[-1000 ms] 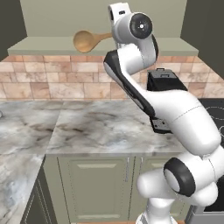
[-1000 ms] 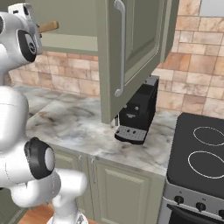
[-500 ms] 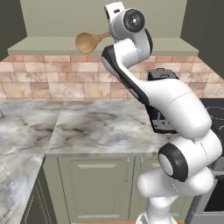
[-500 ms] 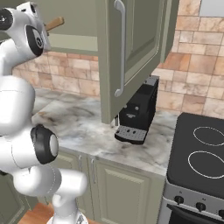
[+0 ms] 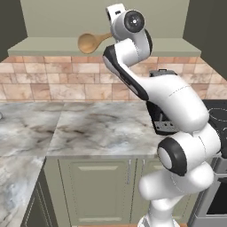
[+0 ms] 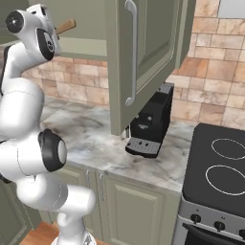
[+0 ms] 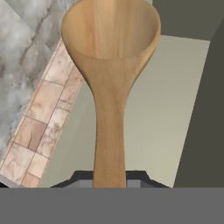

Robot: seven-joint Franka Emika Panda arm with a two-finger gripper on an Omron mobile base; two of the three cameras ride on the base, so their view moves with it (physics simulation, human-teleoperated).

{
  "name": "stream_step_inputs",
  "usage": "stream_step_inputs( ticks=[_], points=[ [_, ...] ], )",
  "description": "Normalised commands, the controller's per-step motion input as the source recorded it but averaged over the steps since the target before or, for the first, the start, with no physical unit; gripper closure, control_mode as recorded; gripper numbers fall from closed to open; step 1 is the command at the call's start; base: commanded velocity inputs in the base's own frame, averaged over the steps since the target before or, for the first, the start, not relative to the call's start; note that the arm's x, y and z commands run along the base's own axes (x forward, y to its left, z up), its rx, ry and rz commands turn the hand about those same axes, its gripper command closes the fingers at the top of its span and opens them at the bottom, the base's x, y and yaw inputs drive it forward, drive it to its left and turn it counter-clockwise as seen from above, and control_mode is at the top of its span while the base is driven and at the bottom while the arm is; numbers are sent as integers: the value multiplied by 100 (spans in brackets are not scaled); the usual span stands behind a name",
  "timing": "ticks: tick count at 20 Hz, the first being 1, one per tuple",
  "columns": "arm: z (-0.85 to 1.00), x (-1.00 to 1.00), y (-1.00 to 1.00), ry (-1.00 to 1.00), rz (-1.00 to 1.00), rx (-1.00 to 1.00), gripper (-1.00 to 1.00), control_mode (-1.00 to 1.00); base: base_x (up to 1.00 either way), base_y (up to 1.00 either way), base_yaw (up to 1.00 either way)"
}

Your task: Organize the utensils by type. Pick up the wooden spoons from the counter and place them in the open cabinet. Then pick up the metallic utensils from the counter and place them in the open drawer.

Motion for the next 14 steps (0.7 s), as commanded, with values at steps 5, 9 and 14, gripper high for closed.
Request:
stream_step_inputs(
  ticks=[5,9,14],
  points=[
    [0,38,-16,0,0,0,100,-100,0,0,0],
    [0,26,-13,0,0,0,100,-100,0,0,0],
    [-1,24,-9,0,0,0,100,-100,0,0,0]
  ],
)
